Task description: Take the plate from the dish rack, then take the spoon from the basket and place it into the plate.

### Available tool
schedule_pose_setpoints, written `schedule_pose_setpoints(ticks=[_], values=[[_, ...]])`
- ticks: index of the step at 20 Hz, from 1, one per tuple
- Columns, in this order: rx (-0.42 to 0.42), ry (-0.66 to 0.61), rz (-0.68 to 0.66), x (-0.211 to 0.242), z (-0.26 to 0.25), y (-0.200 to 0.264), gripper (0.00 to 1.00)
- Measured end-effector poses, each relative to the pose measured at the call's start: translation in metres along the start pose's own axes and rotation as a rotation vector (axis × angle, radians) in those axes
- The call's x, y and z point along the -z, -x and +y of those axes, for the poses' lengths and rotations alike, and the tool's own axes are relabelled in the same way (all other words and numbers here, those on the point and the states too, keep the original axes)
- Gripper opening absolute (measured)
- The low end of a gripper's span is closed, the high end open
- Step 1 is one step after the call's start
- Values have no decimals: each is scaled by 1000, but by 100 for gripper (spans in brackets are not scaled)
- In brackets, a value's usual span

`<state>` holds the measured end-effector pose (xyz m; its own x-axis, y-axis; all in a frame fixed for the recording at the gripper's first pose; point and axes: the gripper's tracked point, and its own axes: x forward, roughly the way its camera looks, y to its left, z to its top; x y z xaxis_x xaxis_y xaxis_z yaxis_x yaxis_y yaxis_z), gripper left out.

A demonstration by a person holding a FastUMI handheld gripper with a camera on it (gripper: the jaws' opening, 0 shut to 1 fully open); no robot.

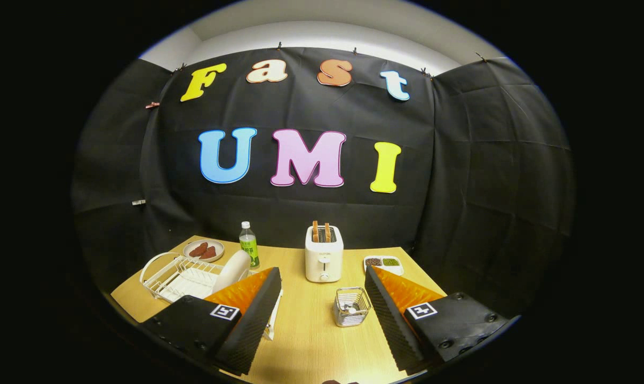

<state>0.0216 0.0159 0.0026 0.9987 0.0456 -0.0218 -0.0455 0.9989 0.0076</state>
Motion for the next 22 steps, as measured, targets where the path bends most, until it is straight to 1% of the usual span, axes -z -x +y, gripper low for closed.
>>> schedule_pose_setpoints(ticks=[4, 7, 11, 14, 20, 22], values=[[-72, -3, -7, -16, 29, -31, 97], [-134, -20, 49, -12, 57, -52, 97], [-195, 15, 121, -1, 93, -80, 98], [-238, 14, 243, 25, 122, -98, 98], [-262, -25, 463, 69, 161, -139, 98], [-256, -45, 526, 82, 168, -150, 98]])
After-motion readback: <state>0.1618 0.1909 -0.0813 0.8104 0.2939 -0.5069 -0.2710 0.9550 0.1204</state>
